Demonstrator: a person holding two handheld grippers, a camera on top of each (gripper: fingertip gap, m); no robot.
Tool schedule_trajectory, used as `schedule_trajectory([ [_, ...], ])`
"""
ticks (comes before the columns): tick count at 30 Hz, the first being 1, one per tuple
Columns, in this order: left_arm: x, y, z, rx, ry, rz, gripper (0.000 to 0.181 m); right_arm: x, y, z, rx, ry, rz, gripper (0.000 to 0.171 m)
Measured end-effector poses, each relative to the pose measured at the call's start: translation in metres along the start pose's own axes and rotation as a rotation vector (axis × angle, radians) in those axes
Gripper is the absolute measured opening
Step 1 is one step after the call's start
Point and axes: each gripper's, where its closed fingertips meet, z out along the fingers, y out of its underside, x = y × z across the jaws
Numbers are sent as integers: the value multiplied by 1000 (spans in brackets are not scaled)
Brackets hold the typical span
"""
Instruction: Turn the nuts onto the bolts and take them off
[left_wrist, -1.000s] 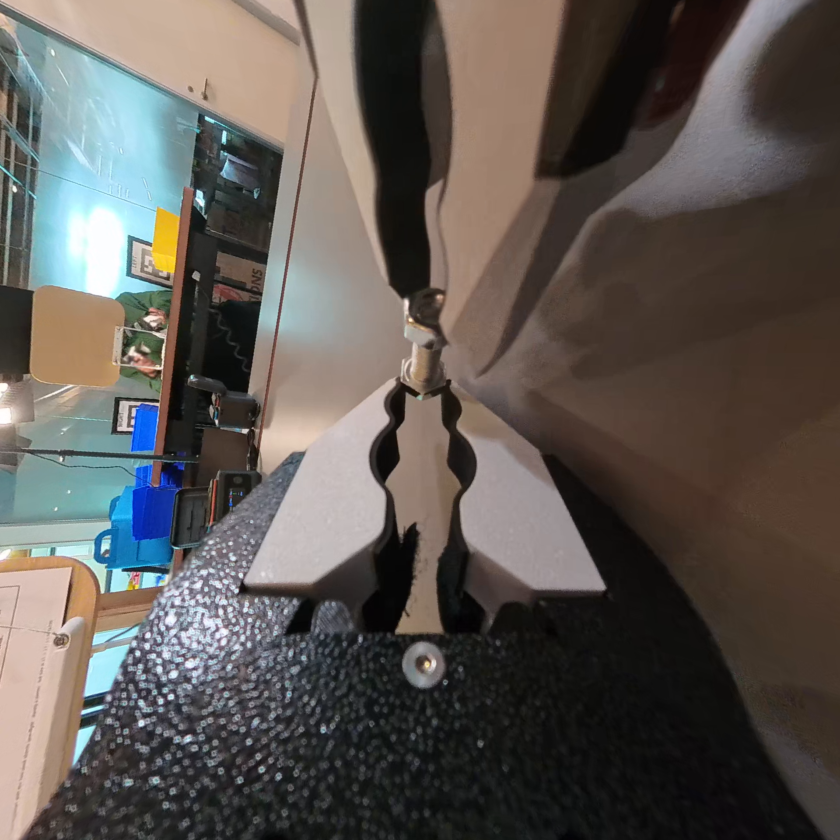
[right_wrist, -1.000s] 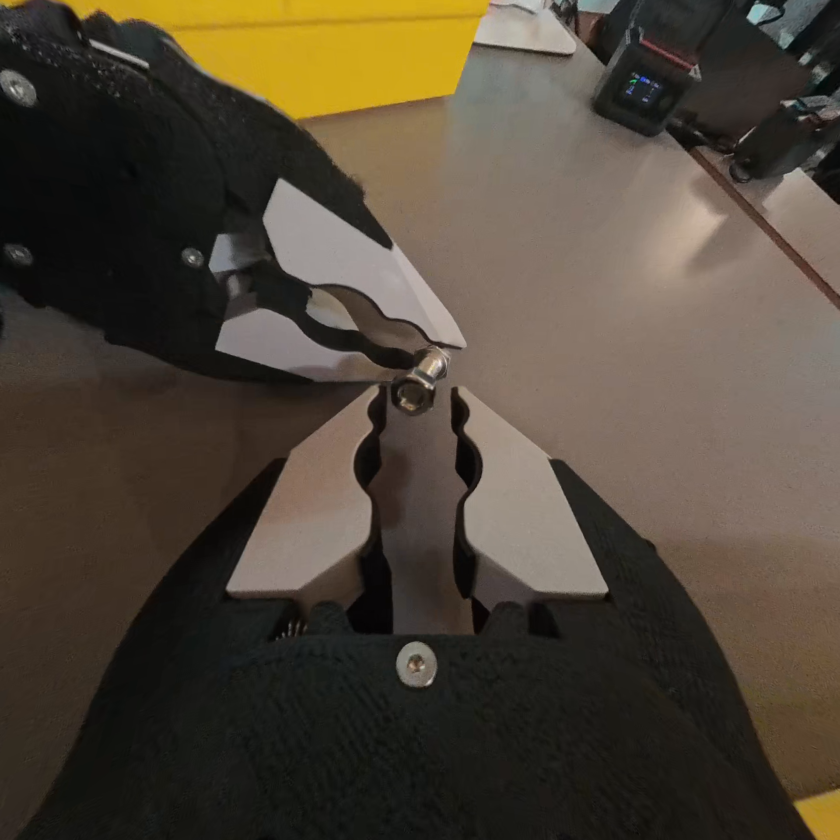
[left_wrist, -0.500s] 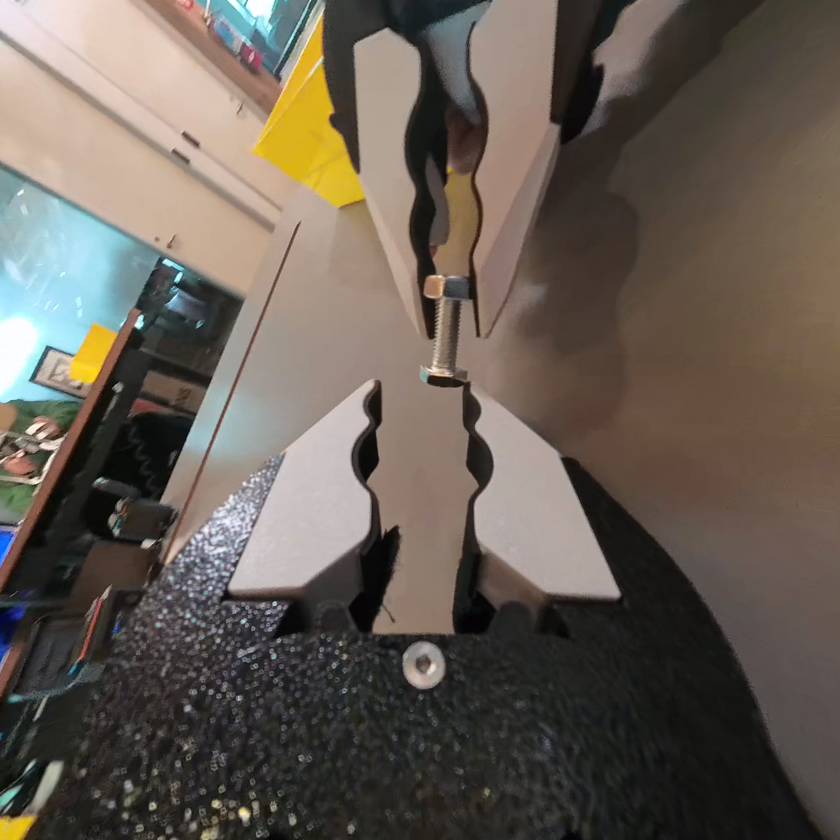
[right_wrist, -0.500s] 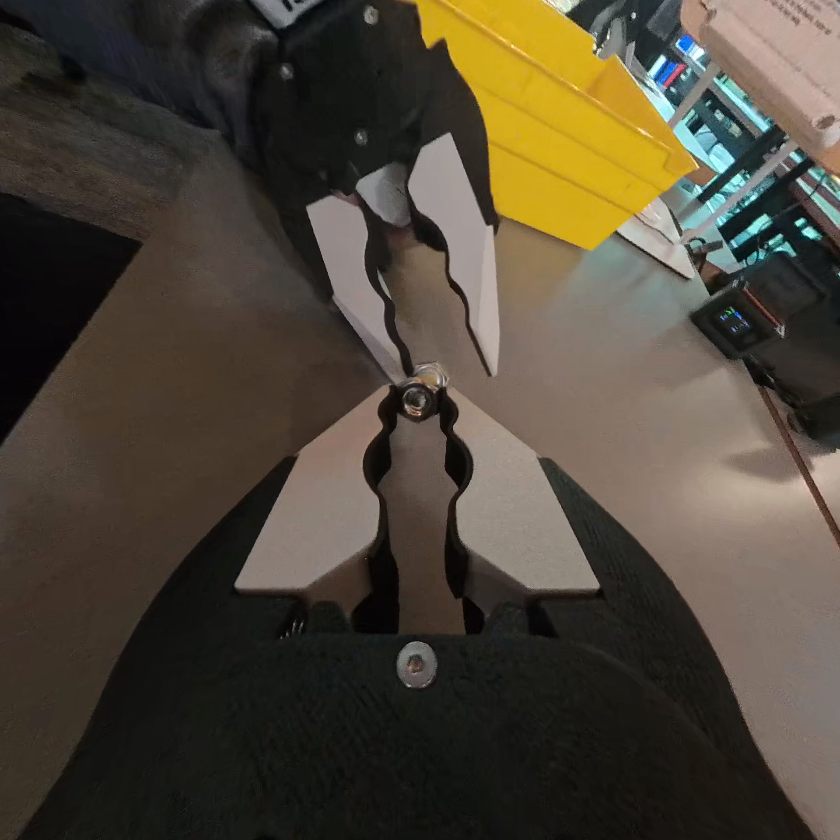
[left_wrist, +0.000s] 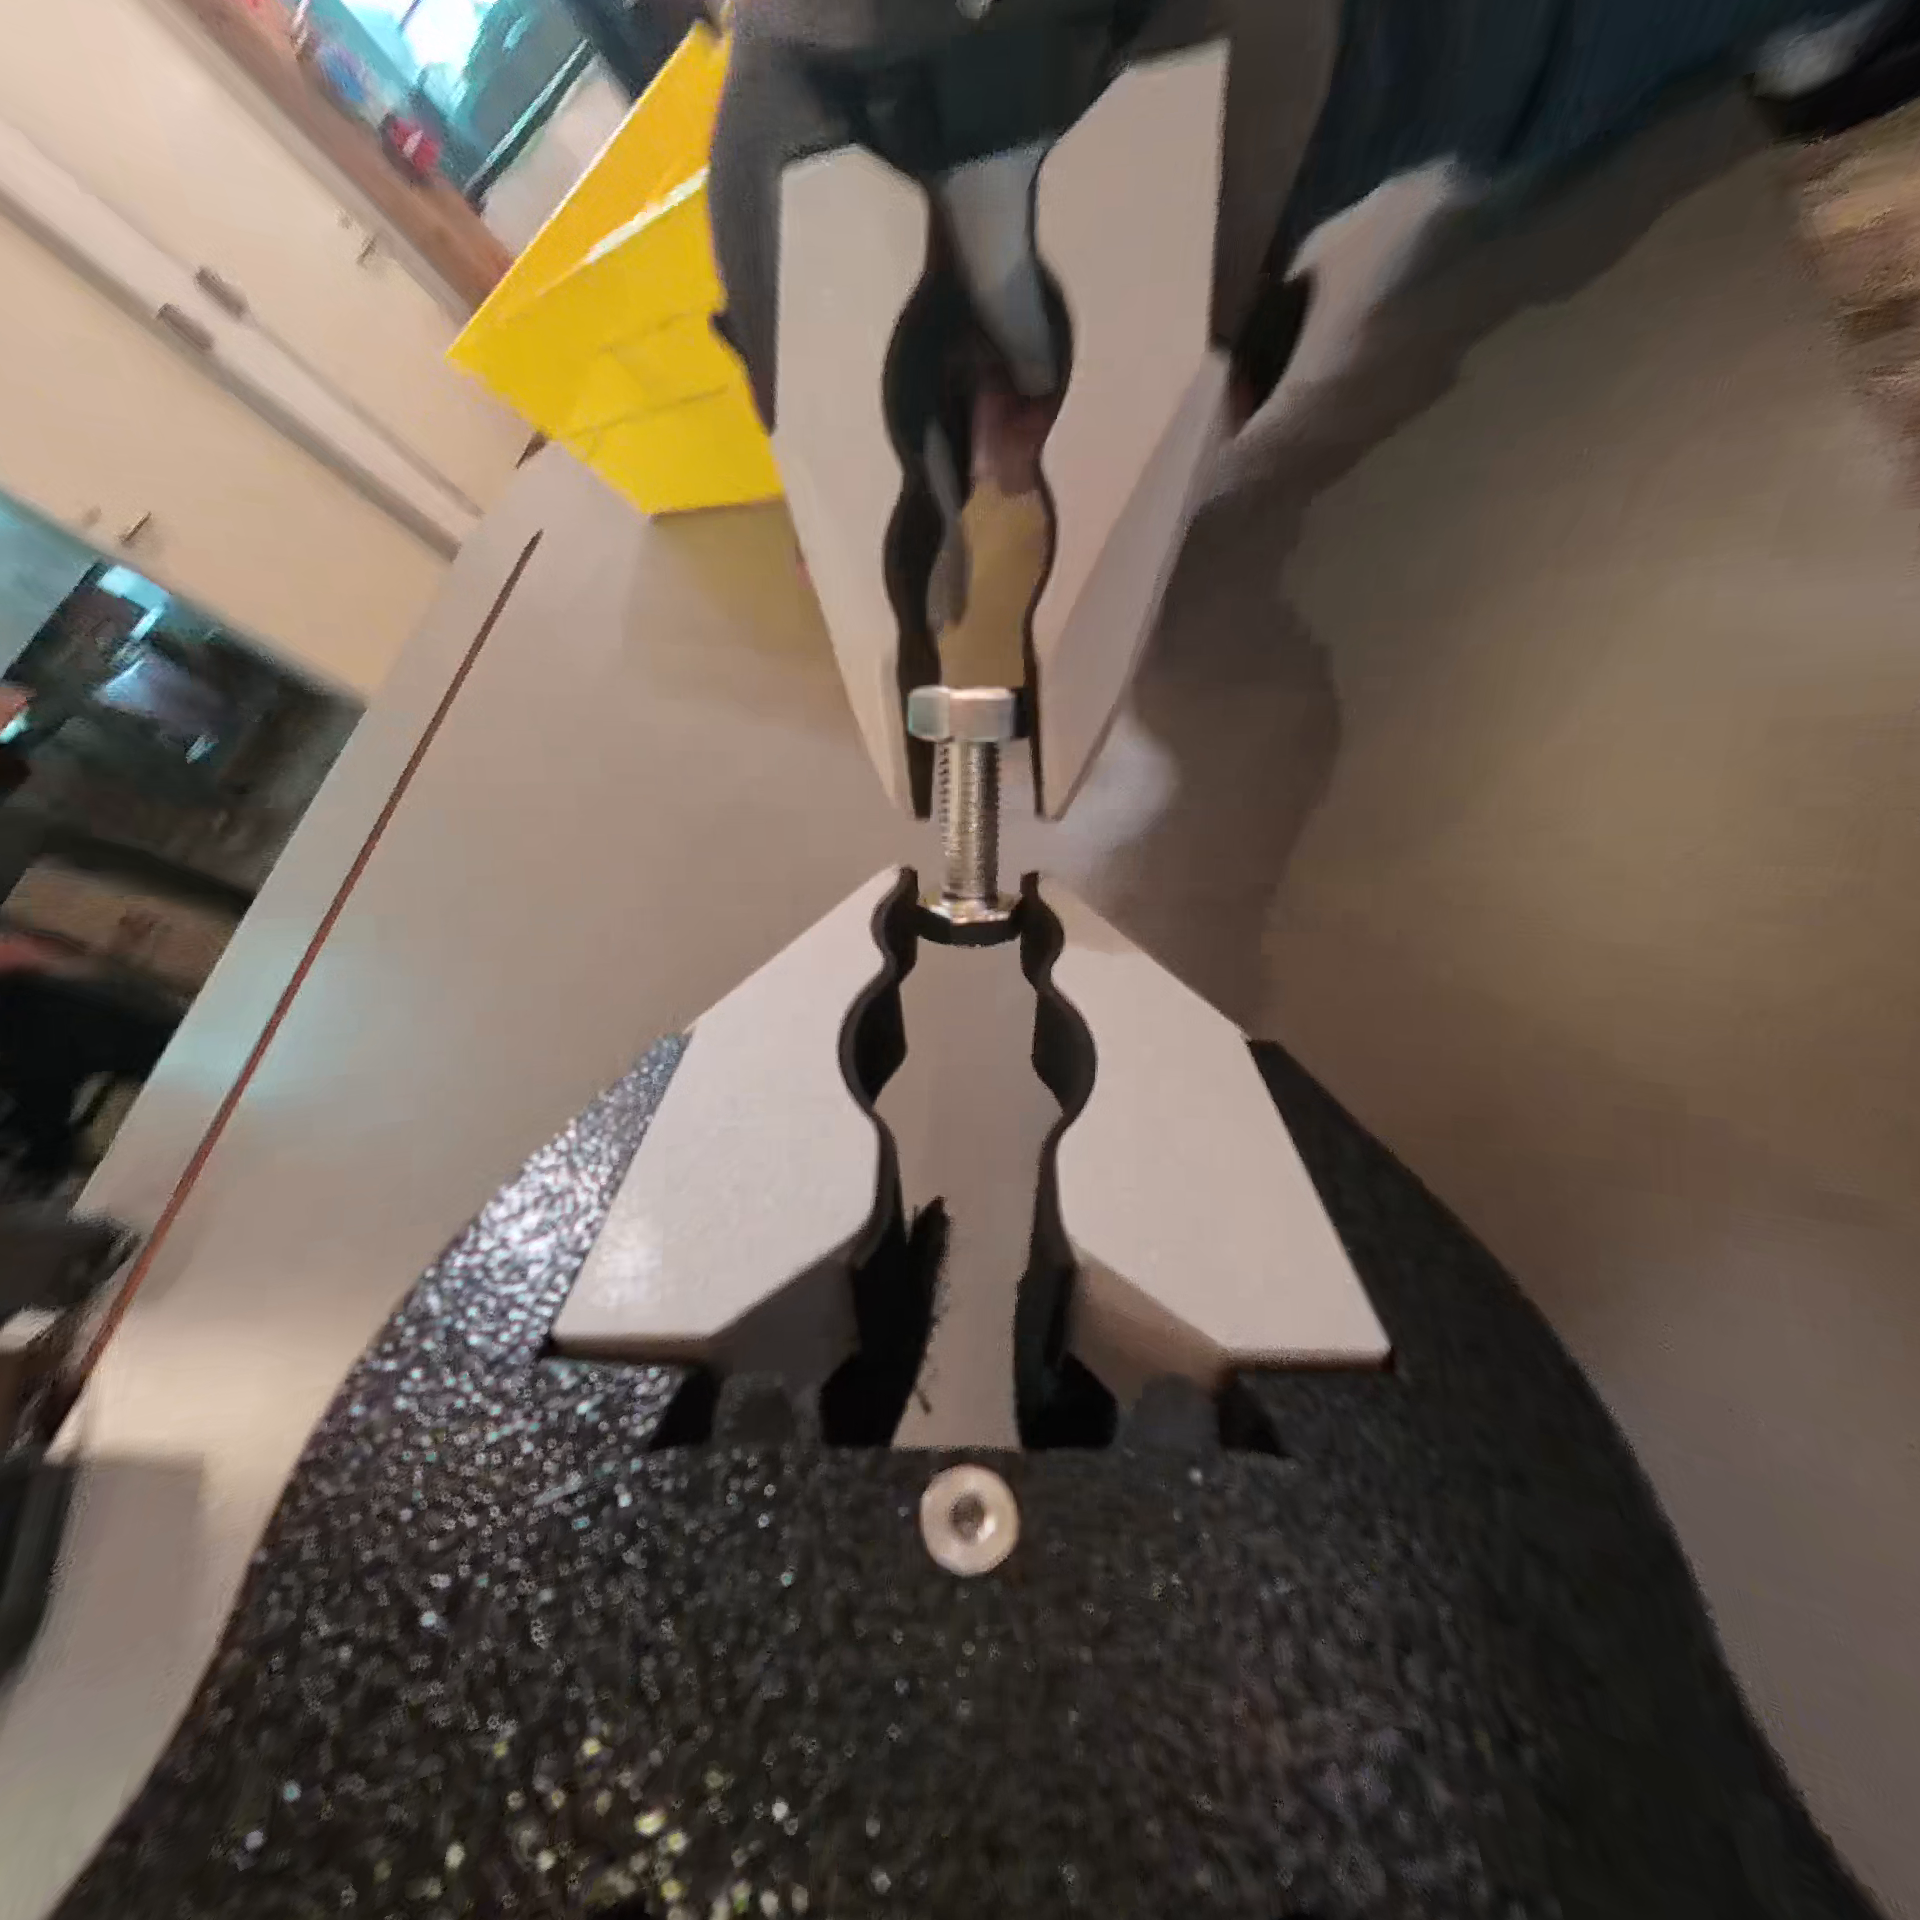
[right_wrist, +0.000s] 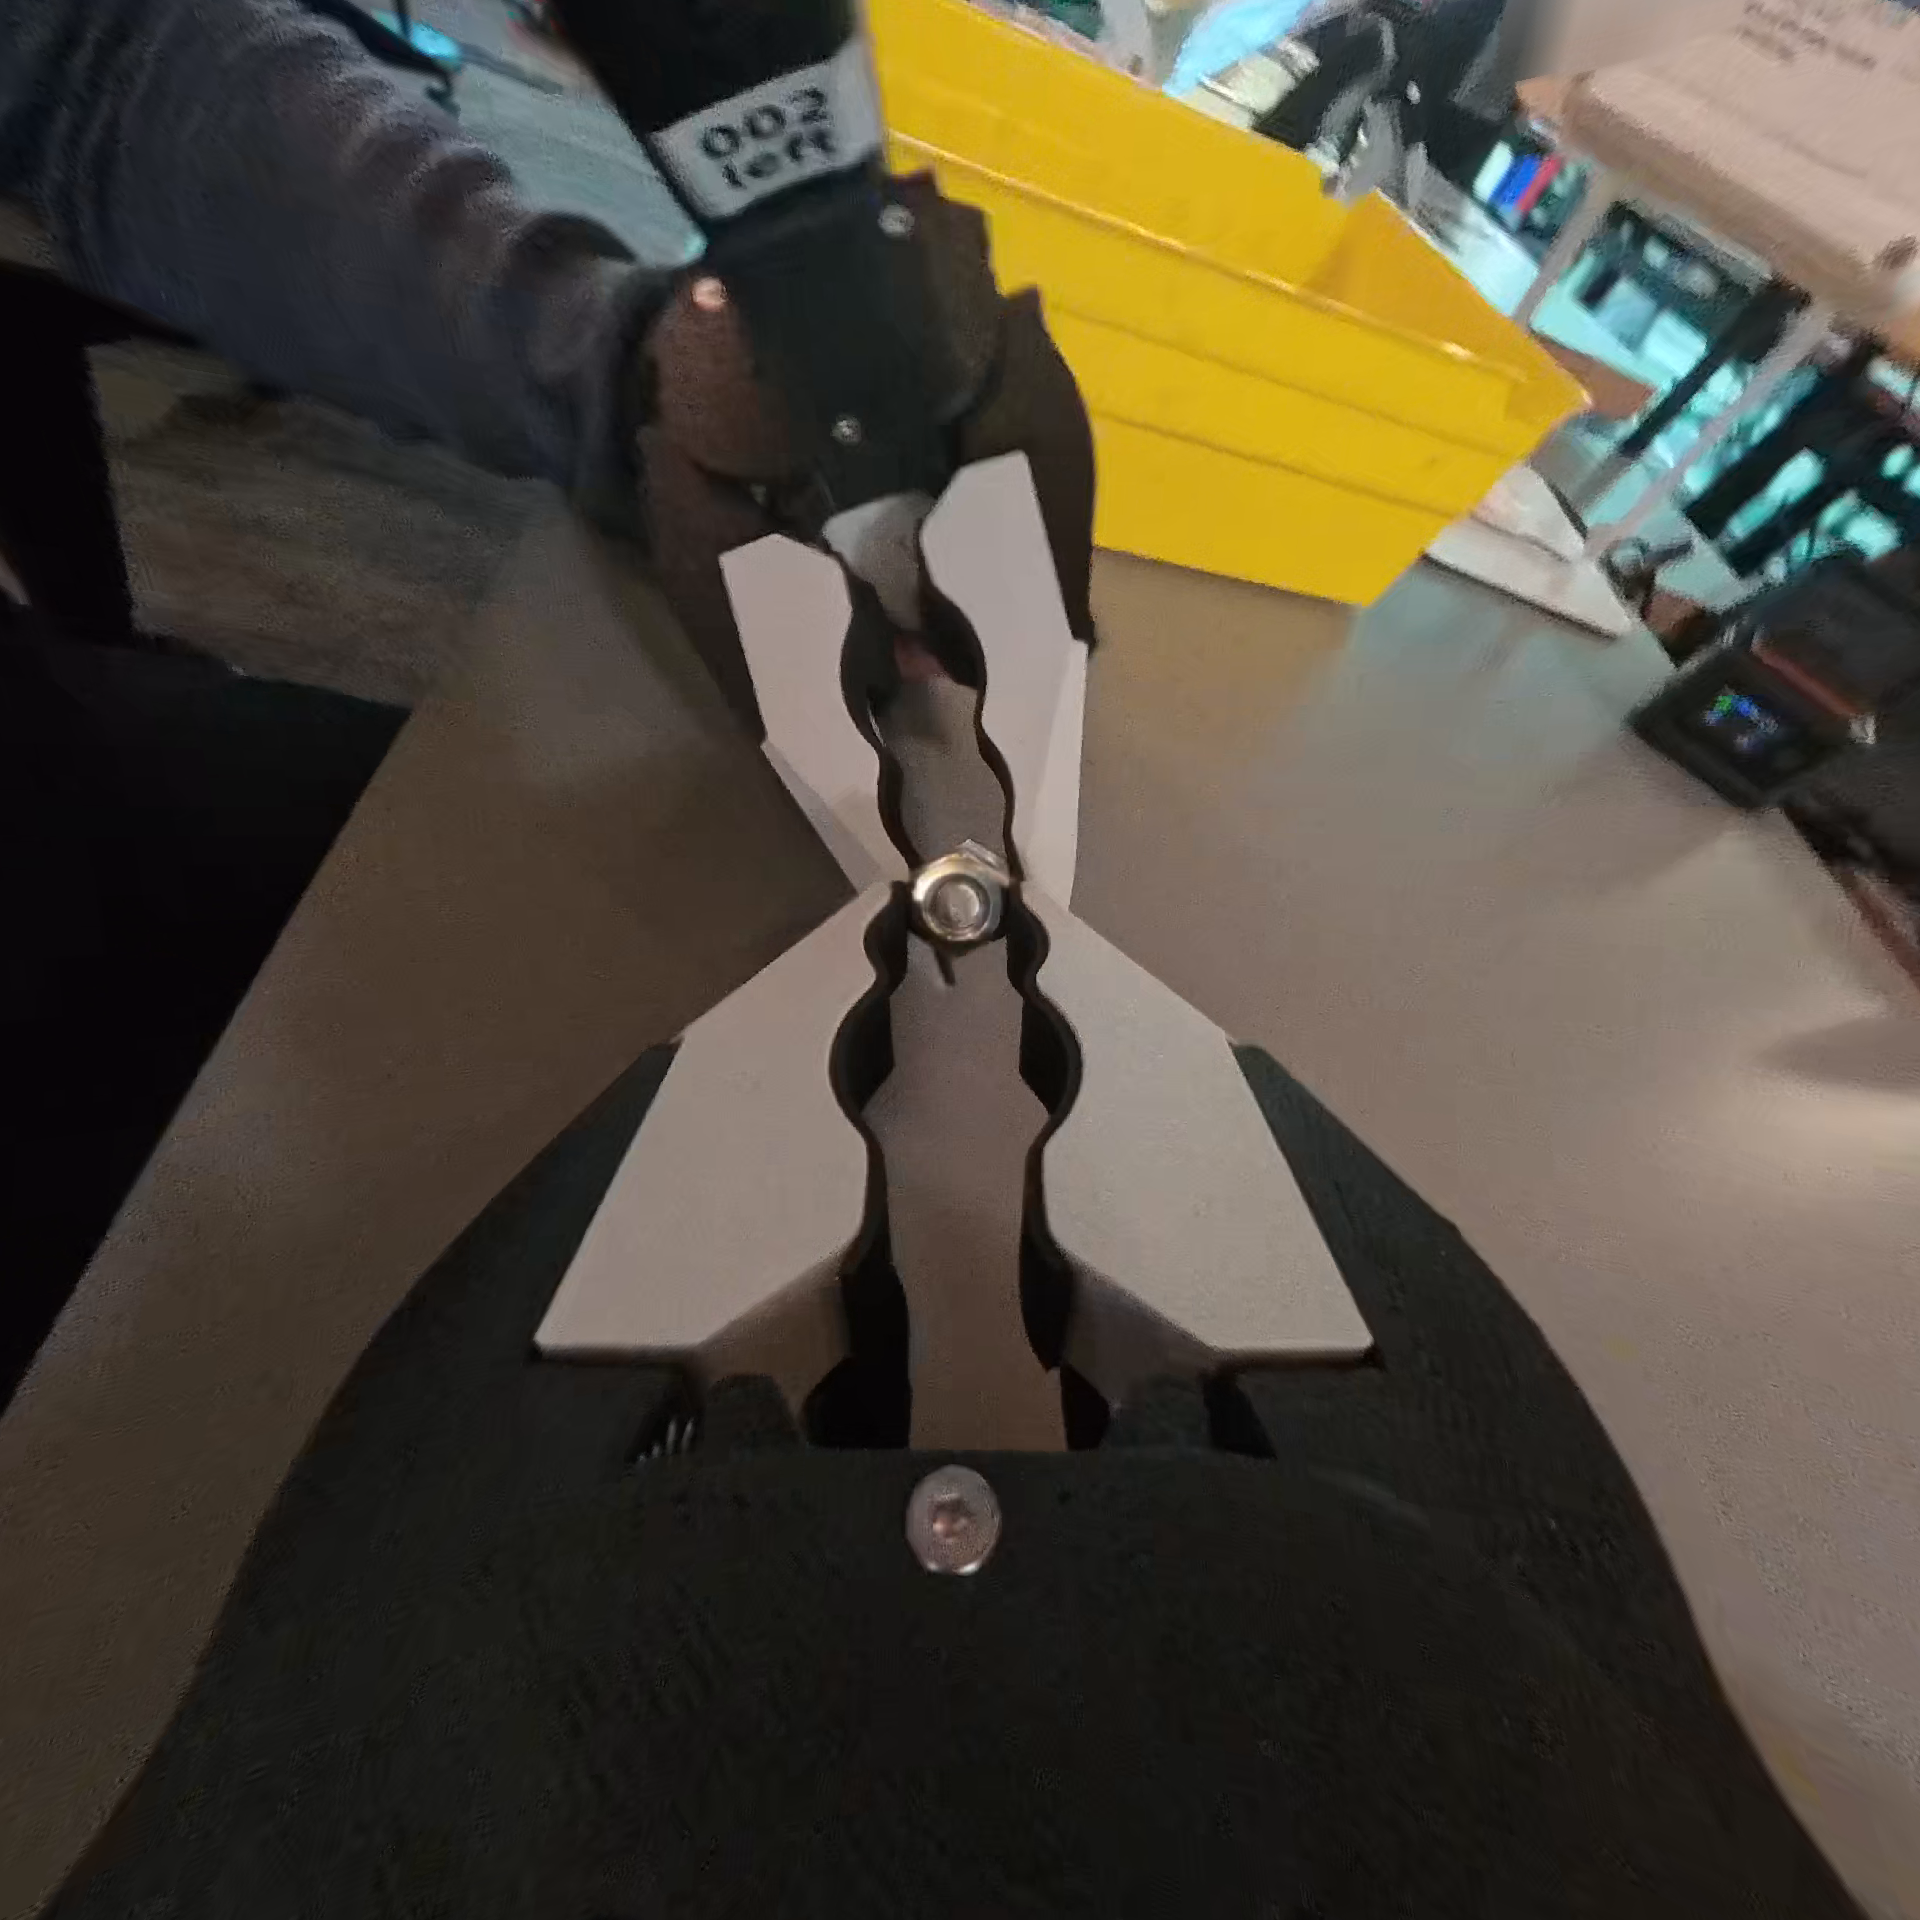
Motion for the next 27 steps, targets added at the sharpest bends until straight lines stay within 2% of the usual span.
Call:
schedule_trajectory([
  [1, -9, 10, 1, -68, -59, 17, 17, 7, 5, 1, -33, 25, 99, 24],
  [3, -15, 20, 1, -132, -108, 50, 17, 10, 13, 3, -105, -9, 321, 40],
  [5, -15, 22, 3, -162, -120, 53, 17, 8, 18, 7, -161, -26, 416, 44],
  [8, -16, 24, 4, -193, -136, 87, 17, 4, 13, 15, -183, -16, 348, 45],
  [11, -16, 25, 5, -212, -144, 96, 17, 4, -19, 13, -27, 46, 126, 35],
  [14, -18, 25, 5, -206, -141, 58, 17, 15, 15, 9, -271, 108, 264, 49],
  [16, -18, 26, 5, -213, -143, 59, 17, 12, 33, 10, -369, 99, 328, 50],
  [18, -18, 26, 5, -224, -146, 69, 17, 6, 28, 18, -342, 76, 303, 50],
  [20, -17, 26, 5, -224, -146, 76, 17, 4, 8, 24, -249, 79, 187, 49],
  [22, -18, 27, 5, -226, -146, 55, 17, 8, -10, 22, -163, 130, 79, 40],
  [25, -18, 26, 5, -223, -146, 51, 17, 25, 14, 12, -321, 220, 201, 39],
  [27, -18, 26, 5, -229, -151, 67, 17, 26, 19, 11, -326, 211, 291, 31],
])
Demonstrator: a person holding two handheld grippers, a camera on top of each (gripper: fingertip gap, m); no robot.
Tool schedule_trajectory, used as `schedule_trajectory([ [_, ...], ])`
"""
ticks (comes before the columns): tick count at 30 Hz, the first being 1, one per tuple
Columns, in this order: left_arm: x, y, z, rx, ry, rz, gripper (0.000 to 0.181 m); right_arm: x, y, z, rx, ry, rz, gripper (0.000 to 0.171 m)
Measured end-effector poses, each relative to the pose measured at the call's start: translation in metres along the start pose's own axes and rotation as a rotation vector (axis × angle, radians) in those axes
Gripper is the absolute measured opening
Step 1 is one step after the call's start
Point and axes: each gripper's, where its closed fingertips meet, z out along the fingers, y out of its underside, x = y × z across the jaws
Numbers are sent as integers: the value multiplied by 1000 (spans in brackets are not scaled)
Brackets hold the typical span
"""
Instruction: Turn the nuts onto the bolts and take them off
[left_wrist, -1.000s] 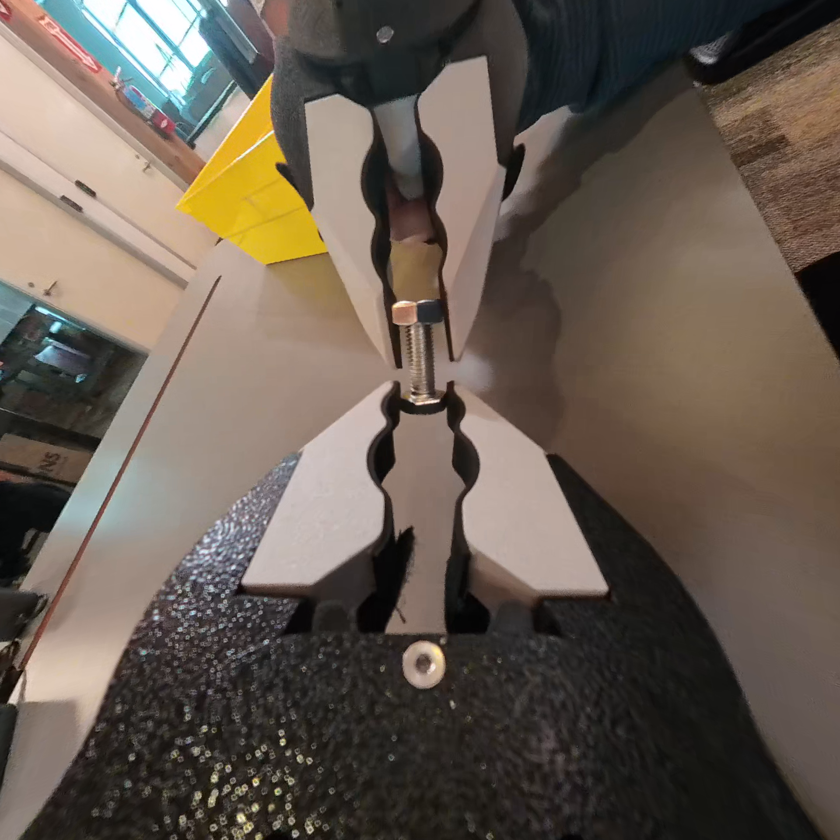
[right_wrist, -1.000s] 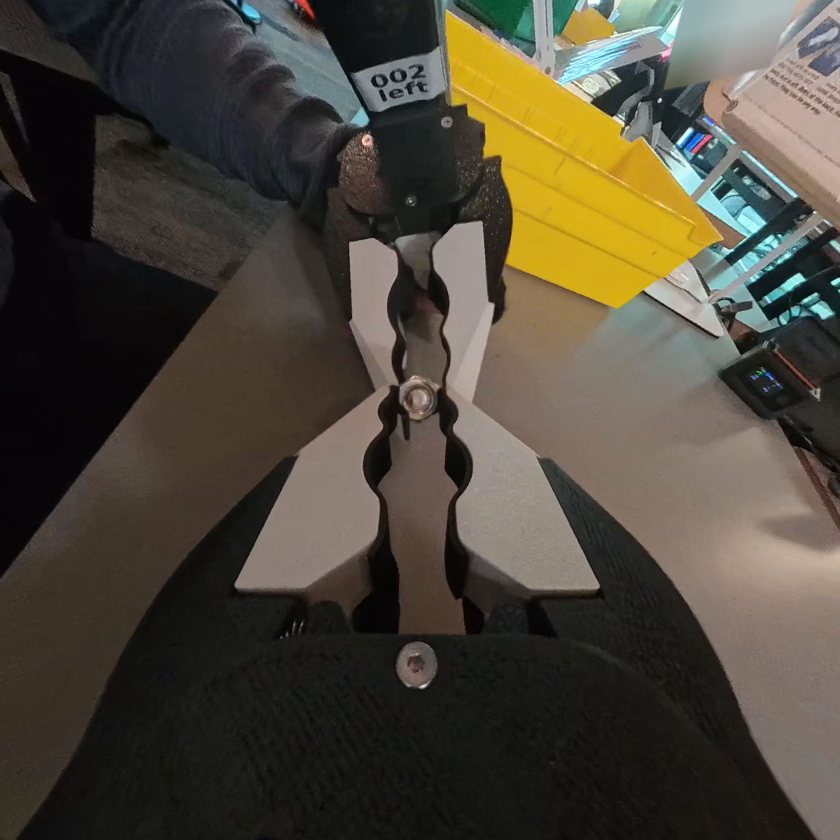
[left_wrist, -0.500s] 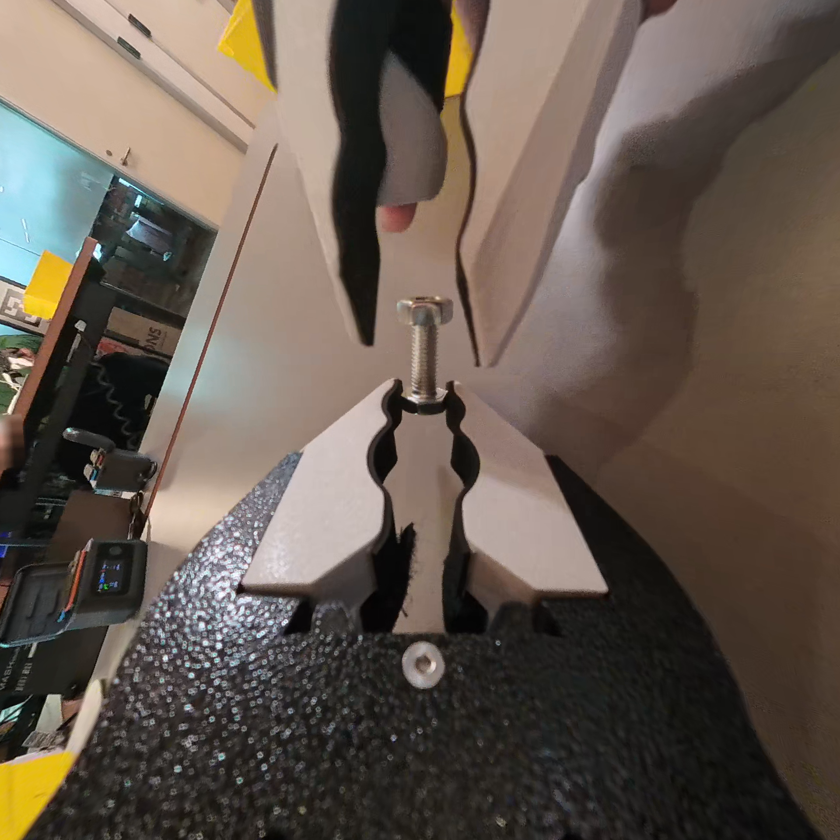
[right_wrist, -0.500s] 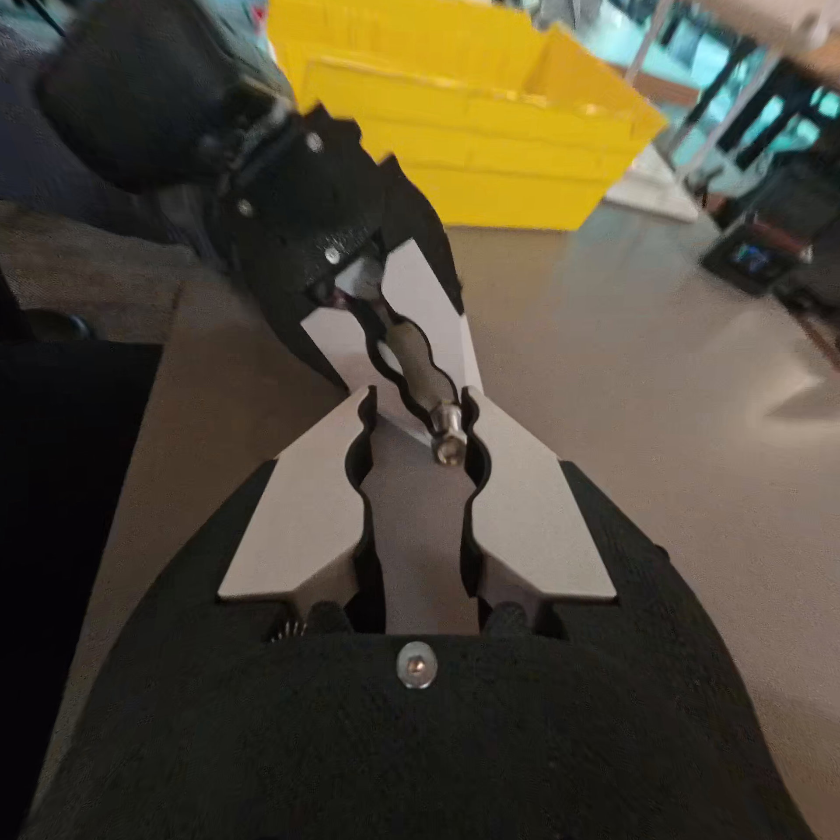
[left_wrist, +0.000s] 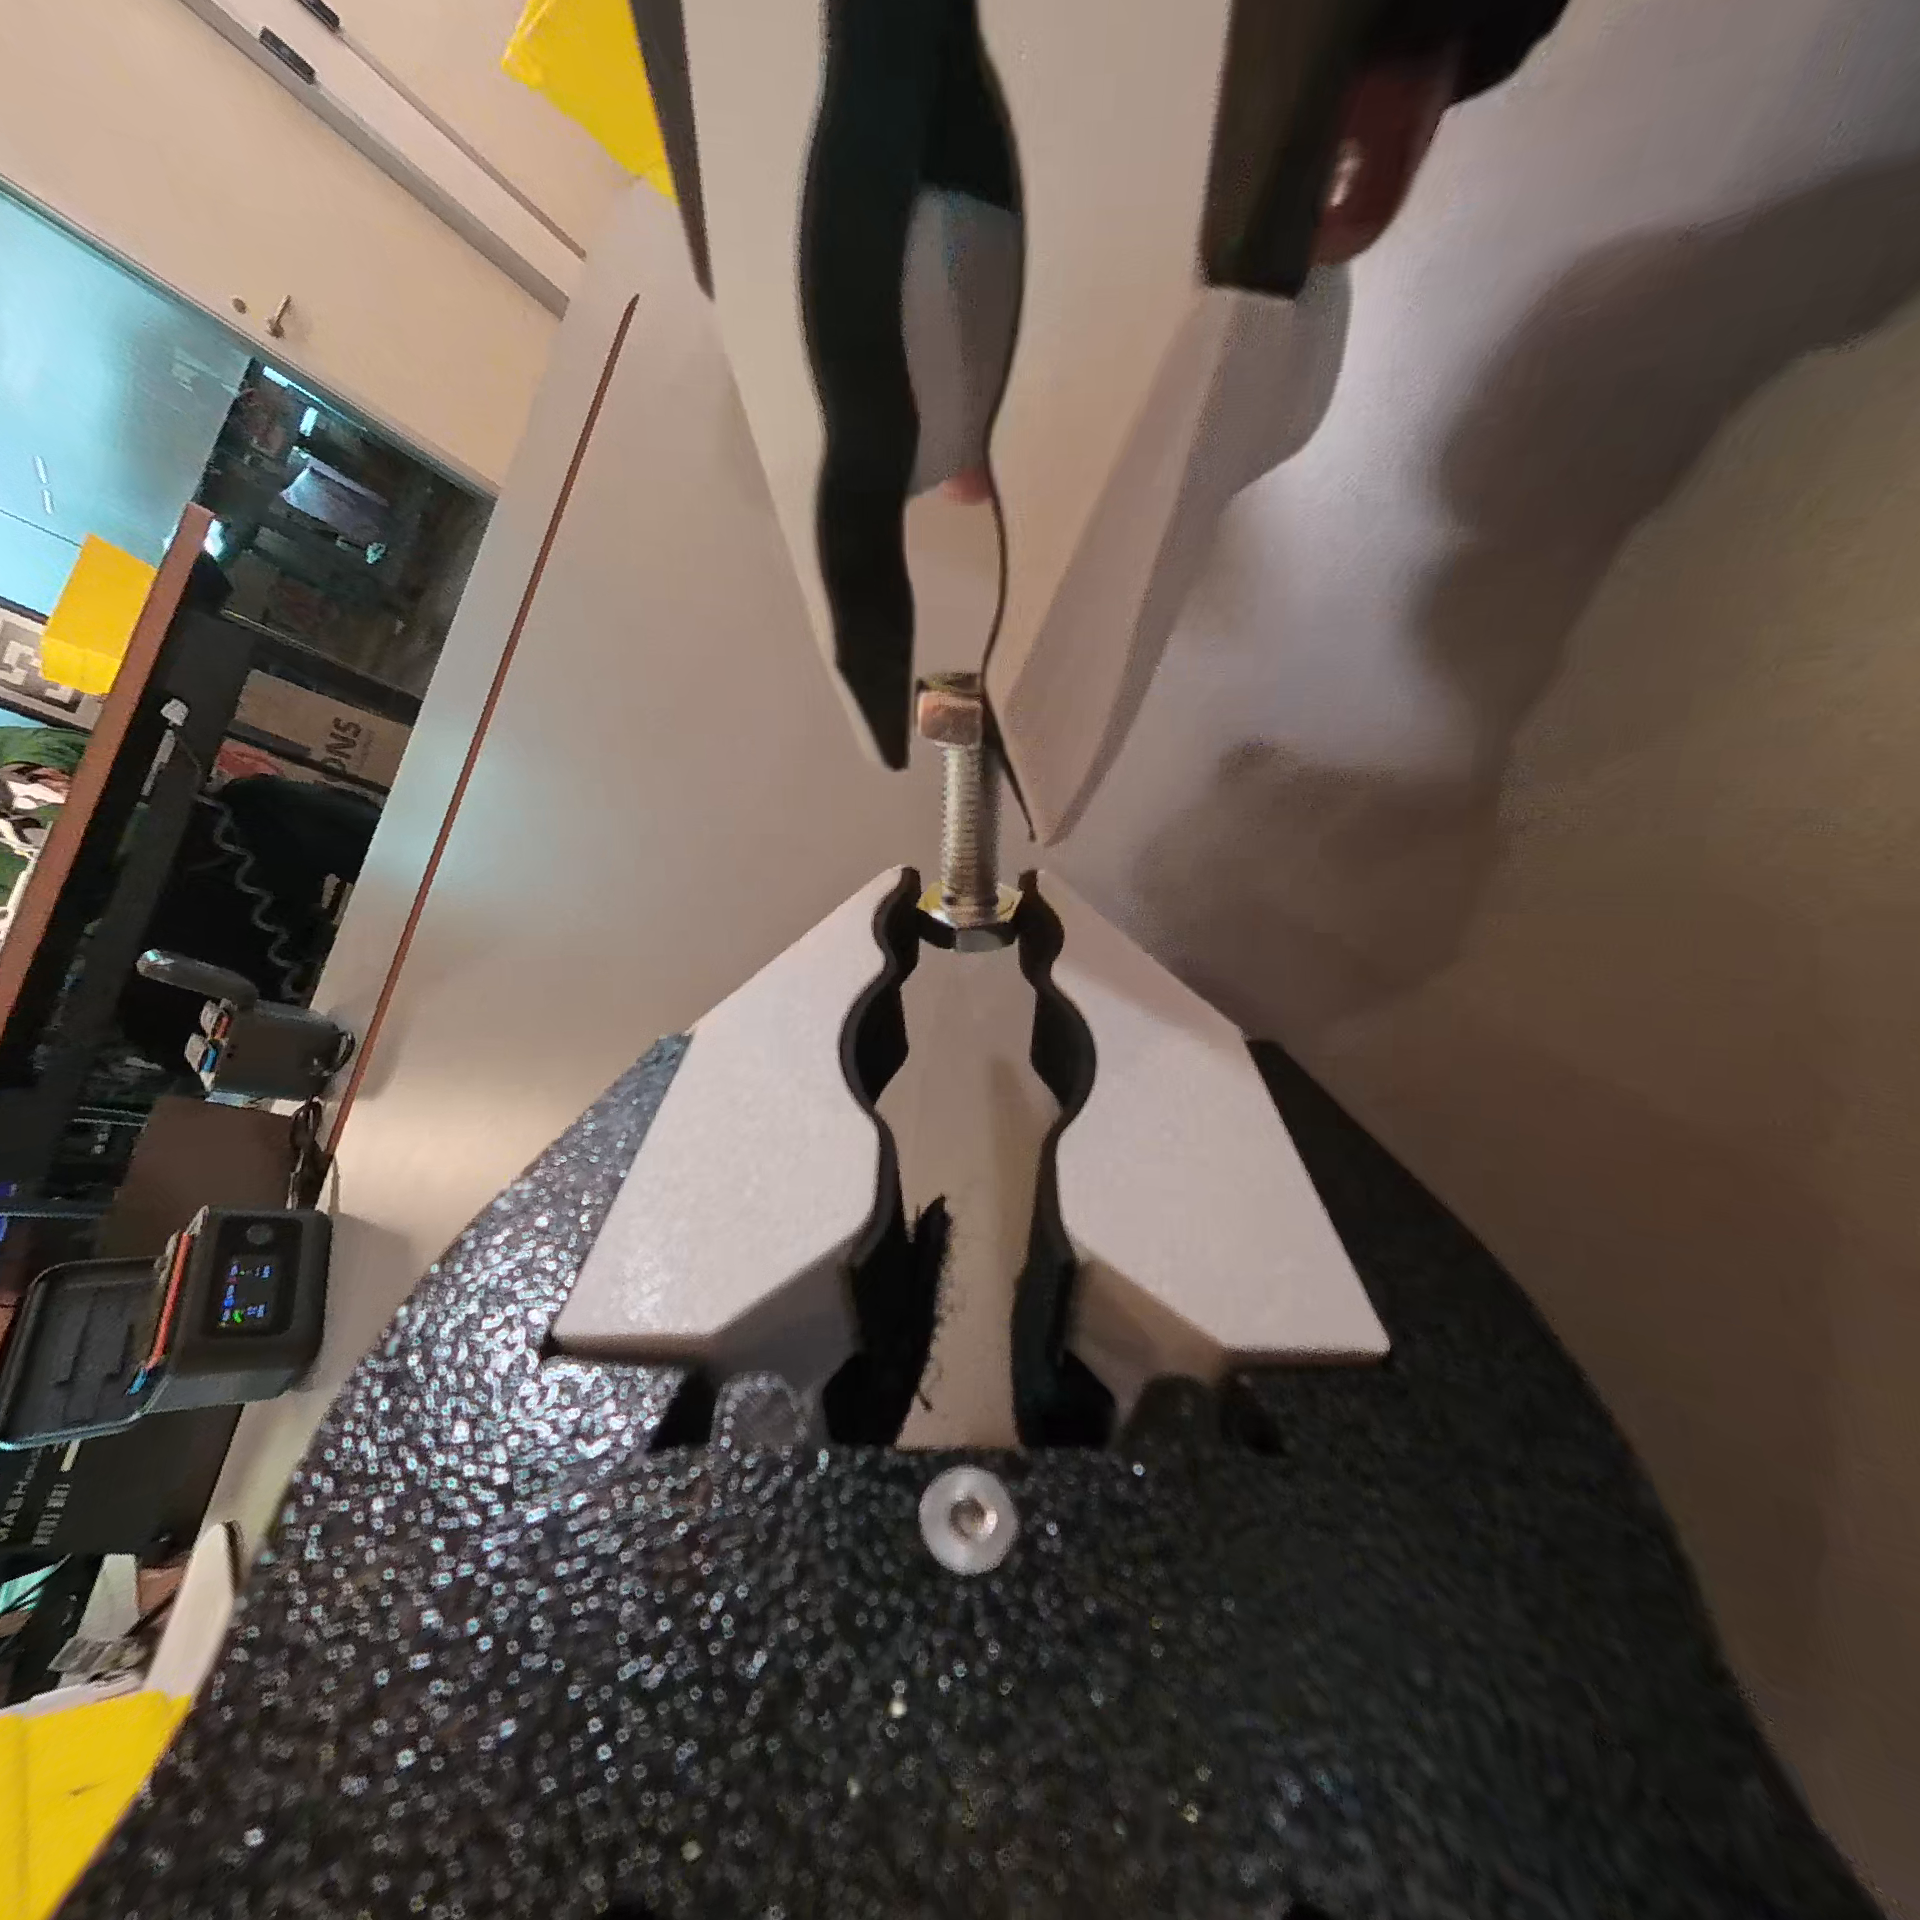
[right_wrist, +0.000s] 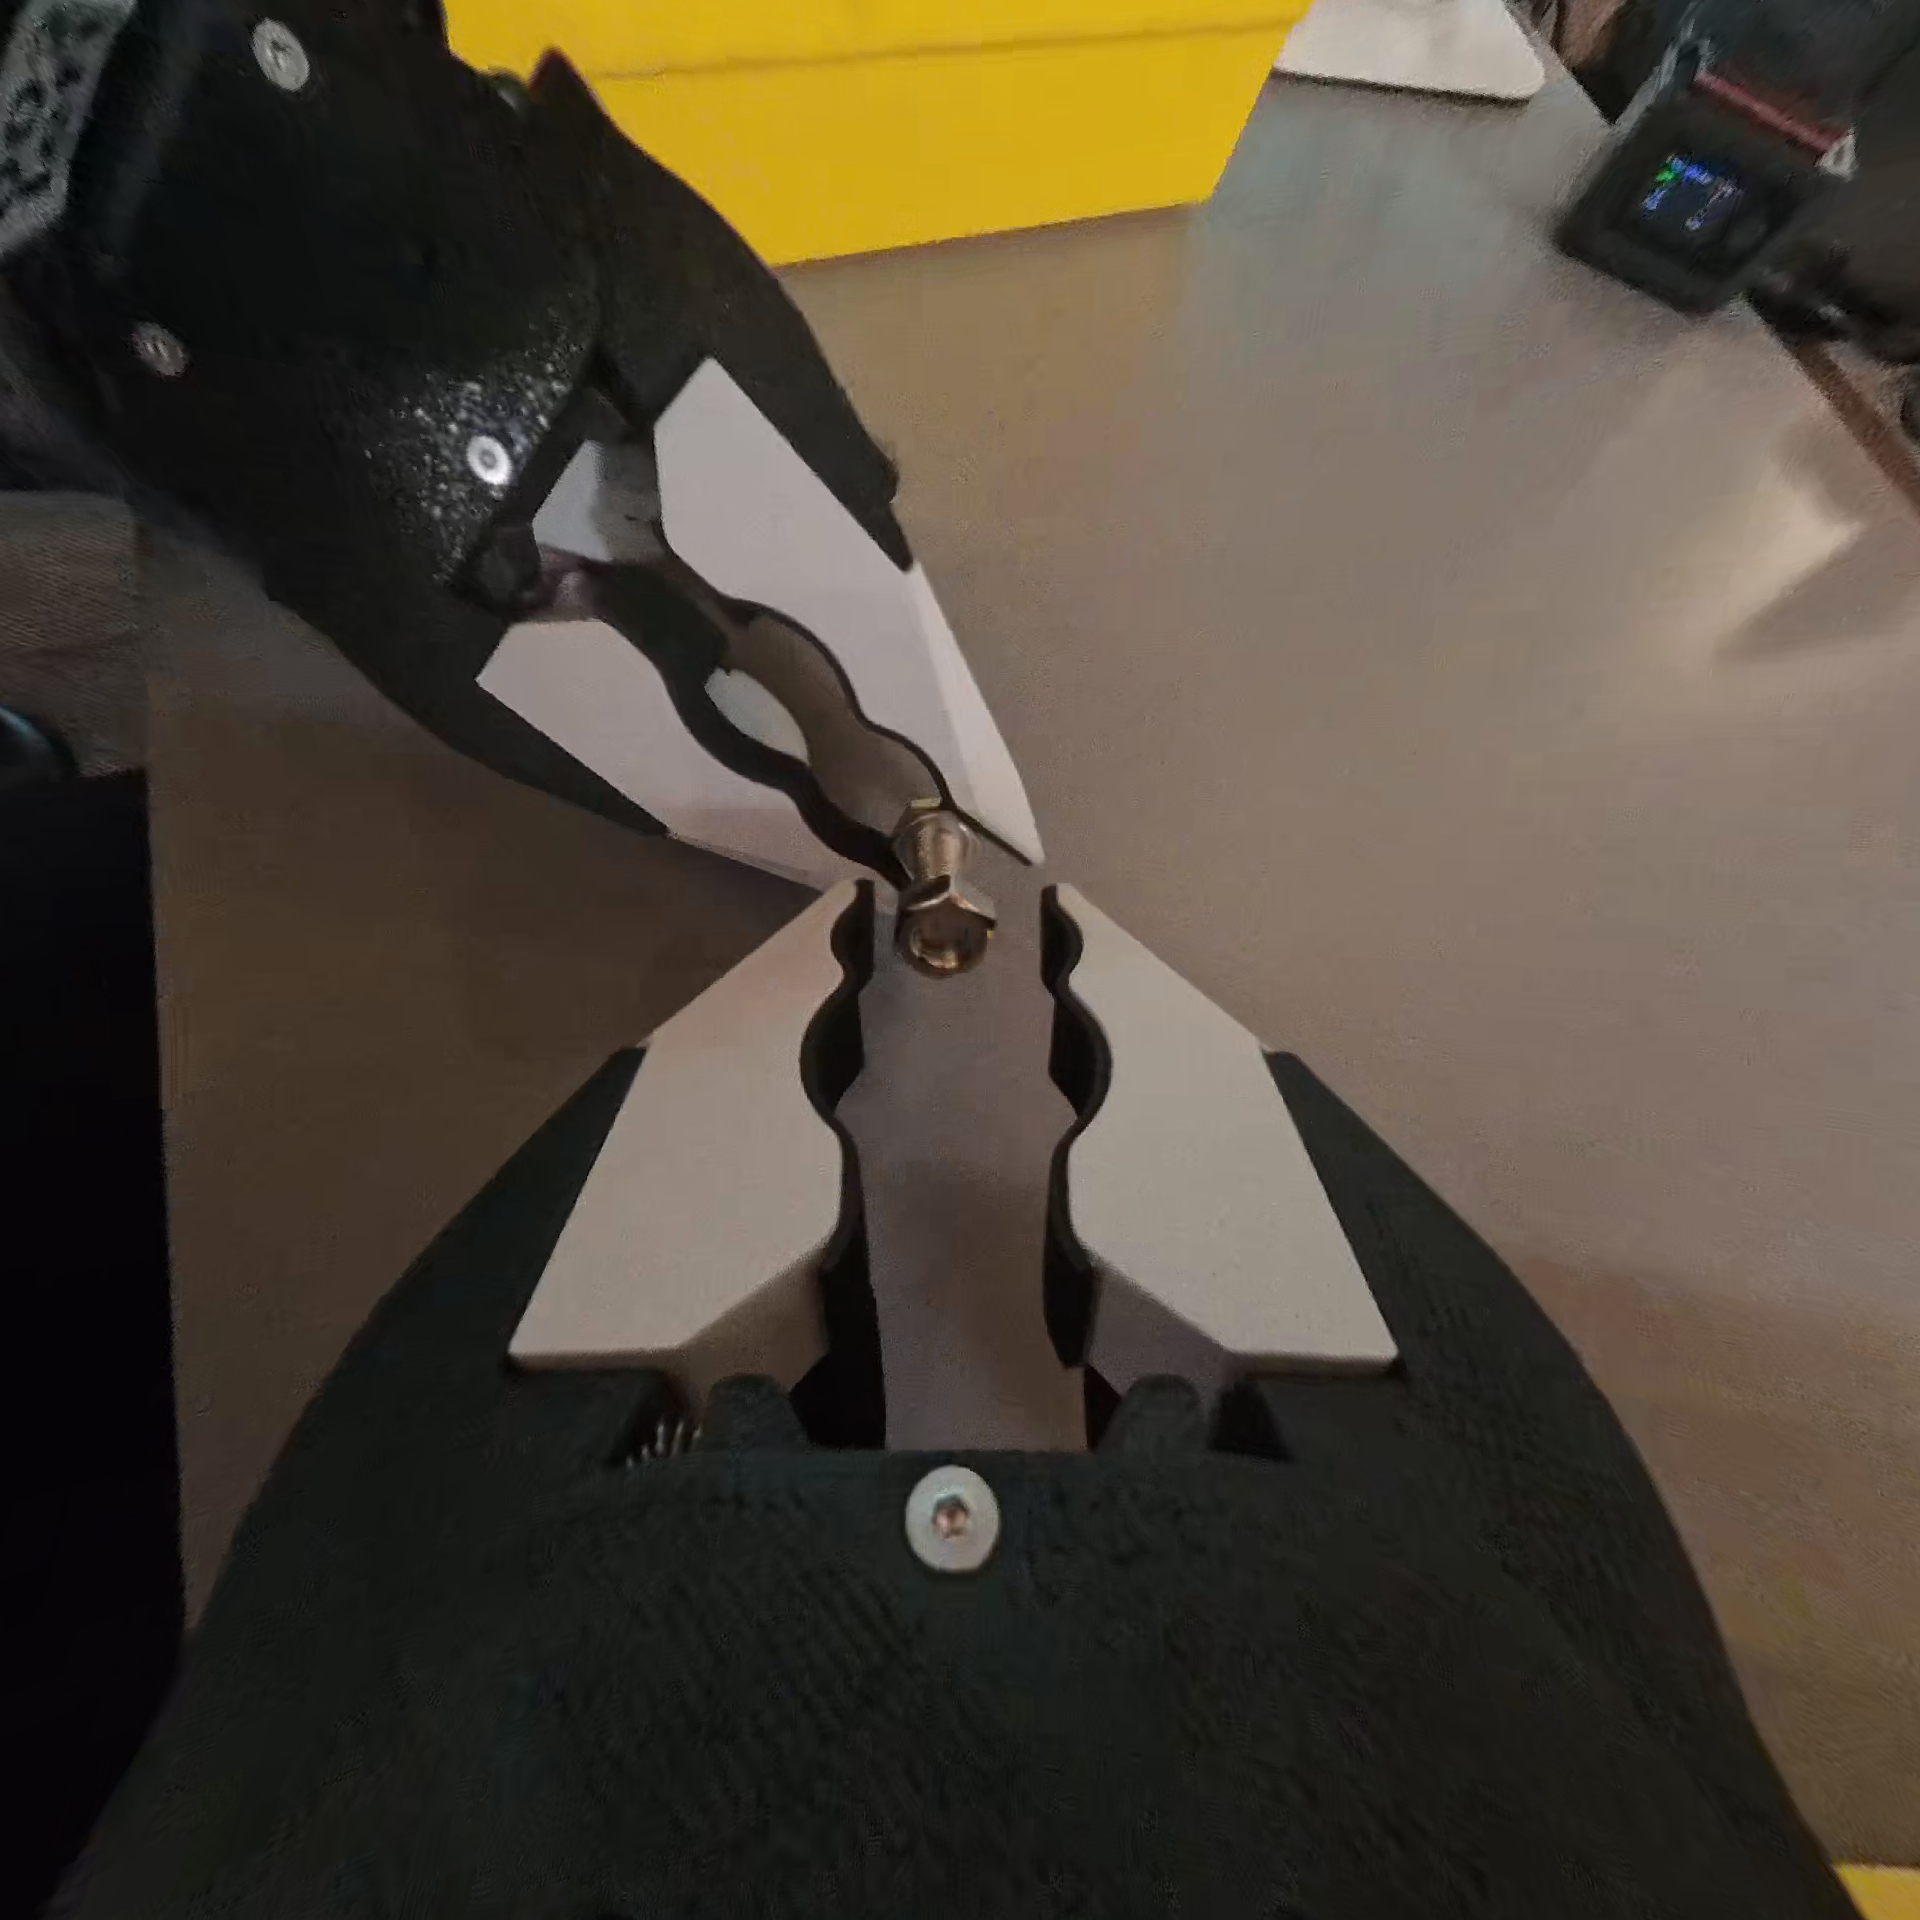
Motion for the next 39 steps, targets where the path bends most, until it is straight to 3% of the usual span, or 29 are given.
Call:
schedule_trajectory([
  [2, 0, 0, 0, 0, -5, 11, 17, -3, 5, 2, -34, -26, 50, 19],
  [5, 3, -3, -2, 26, 23, 22, 17, -6, 7, 1, -53, -29, -39, 17],
  [8, 15, -14, -8, 67, 144, -17, 17, -14, 7, -8, -51, -13, -376, 16],
  [11, 22, -29, -24, 69, 300, -82, 17, -21, -3, -24, 29, 102, -888, 16],
  [17, 25, -69, -65, 176, 699, -570, 17, -25, -36, -55, 178, 469, -1605, 16],
  [21, 16, -97, -86, 367, 961, -933, 16, -27, -62, -78, 234, 709, -1885, 16],
  [25, 5, -110, -107, 575, 1215, -1146, 16, -33, -81, -89, 295, 840, -1963, 16],
  [28, 4, -100, -90, 536, 1063, -1095, 16, -21, -74, -81, 261, 690, -1708, 20],
  [30, -2, -91, -77, 494, 829, -944, 16, -8, -66, -79, 268, 521, -1313, 41],
  [32, -18, -86, -70, 481, 599, -802, 16, 0, -57, -79, 281, 291, -843, 43],
  [34, -32, -82, -66, 462, 339, -556, 16, -6, -54, -80, 313, -22, -263, 44],
  [36, -40, -75, -59, 371, 110, -309, 16, -3, -57, -79, 292, -218, 240, 49],
  [39, -39, -76, -55, 304, -81, -31, 16, -8, -51, -71, 229, -355, 542, 48],
])
